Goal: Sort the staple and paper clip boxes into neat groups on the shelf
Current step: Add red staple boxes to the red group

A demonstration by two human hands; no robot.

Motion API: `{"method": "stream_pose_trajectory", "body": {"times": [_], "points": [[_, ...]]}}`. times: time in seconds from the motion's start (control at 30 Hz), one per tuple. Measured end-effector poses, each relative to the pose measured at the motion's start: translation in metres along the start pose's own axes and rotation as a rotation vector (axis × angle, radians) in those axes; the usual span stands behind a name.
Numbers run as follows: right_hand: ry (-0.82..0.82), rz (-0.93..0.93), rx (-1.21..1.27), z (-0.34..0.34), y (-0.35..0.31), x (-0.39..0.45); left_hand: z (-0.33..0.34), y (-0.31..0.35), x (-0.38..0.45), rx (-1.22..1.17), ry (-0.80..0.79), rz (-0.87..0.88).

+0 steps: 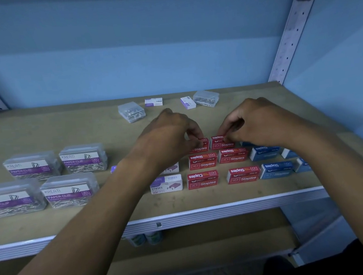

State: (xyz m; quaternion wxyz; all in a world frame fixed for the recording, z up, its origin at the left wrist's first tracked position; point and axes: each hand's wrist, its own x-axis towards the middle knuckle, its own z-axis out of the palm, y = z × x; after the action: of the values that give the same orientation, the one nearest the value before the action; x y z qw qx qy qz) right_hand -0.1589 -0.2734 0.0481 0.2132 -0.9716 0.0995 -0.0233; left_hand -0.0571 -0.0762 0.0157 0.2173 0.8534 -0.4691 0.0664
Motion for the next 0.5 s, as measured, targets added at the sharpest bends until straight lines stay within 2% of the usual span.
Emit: {"method": "stream_pose_trajectory", "body": {"times": [0.27, 0.5], "points": [[0.019, 0.024, 0.057, -0.002, 0.002, -0.001, 0.001, -0.004, 0.000, -0.013, 0.021, -0.002], [0.076, 0.037, 0.063, 0.000, 0.004, 0.004, -0.012, -0.016, -0.005, -0.071, 0.038, -0.096]]}}
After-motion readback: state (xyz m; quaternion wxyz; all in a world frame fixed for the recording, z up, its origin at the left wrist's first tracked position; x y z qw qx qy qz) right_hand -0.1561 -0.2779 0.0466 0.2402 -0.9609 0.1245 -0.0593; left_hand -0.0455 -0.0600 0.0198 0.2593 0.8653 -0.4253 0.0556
